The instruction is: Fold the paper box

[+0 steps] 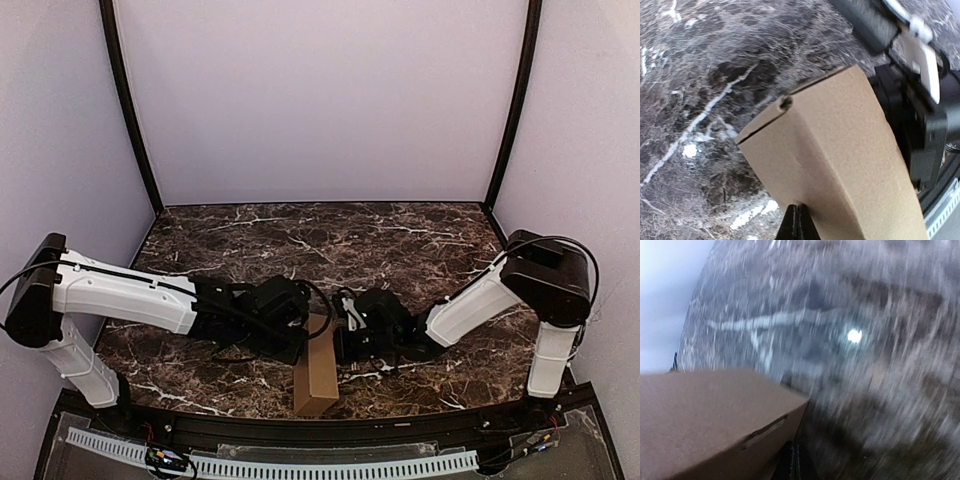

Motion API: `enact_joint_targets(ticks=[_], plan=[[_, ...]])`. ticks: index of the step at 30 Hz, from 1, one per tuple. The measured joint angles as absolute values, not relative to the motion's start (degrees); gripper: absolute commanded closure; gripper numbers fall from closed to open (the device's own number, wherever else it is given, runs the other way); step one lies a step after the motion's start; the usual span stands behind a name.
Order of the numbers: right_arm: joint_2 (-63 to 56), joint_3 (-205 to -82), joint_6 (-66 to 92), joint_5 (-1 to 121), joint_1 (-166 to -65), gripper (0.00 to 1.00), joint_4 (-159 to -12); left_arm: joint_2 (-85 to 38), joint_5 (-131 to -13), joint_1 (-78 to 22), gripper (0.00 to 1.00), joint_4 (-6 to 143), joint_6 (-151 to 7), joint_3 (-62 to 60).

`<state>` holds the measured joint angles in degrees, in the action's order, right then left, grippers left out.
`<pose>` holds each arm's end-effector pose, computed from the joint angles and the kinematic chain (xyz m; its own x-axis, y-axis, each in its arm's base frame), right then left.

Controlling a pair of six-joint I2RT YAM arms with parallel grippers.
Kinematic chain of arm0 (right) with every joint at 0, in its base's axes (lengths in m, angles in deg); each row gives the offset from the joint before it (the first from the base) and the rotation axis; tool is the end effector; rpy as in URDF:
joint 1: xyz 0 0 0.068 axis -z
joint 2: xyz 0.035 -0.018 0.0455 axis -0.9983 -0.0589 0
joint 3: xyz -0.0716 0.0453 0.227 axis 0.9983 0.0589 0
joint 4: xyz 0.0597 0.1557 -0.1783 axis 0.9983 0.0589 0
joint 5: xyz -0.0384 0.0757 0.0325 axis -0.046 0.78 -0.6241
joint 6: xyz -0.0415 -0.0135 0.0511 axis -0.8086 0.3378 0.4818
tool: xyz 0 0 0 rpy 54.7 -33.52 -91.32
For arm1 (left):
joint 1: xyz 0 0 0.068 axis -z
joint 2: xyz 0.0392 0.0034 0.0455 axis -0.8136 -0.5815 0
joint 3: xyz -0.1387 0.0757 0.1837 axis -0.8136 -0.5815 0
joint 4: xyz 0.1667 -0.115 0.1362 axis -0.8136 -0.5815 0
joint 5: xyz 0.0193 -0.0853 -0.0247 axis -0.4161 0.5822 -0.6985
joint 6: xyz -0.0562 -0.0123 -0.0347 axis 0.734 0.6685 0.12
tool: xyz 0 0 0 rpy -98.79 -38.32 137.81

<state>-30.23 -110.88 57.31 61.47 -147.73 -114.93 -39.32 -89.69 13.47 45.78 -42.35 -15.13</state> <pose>0.1593 0.3070 0.0815 -0.8991 -0.0439 -0.4356 -0.3652 0.6238 0.6910 0.1290 -0.2950 0.1668 -0.8073 0.2673 -0.5262 0.4626 0.8402 -0.2829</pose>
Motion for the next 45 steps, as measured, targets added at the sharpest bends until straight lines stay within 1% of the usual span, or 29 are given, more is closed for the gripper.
enact_joint_targets(ticks=[7,13,17,24,32,40,45], plan=[[-33.3,-118.1,51.9,62.8,-137.3,1.00,-115.3,-39.3,-91.0,12.6,0.99,49.3,-41.1,-15.6],[-33.3,-118.3,45.1,64.6,-129.2,1.00,-112.7,-39.8,-92.2,11.2,0.99,50.9,-41.2,-14.9],[-32.4,-117.9,40.4,65.3,-126.1,1.00,-109.5,-41.1,-92.3,10.2,0.99,51.6,-42.2,-12.8],[-23.0,-117.3,31.1,65.1,-124.8,1.00,-101.2,-44.3,-91.9,8.7,0.99,52.9,-44.8,-7.7],[-11.5,-114.2,23.6,65.8,-124.3,1.00,-94.2,-51.2,-89.7,7.9,0.99,54.3,-47.9,1.2],[-7.8,-105.2,25.6,72.8,-124.3,1.00,-93.7,-51.7,-89.8,7.8,0.99,52.2,-49.5,3.8],[-7.9,-102.0,28.6,77.6,-124.4,1.00,-96.0,-47.4,-90.7,7.8,0.99,49.8,-49.4,1.0]])
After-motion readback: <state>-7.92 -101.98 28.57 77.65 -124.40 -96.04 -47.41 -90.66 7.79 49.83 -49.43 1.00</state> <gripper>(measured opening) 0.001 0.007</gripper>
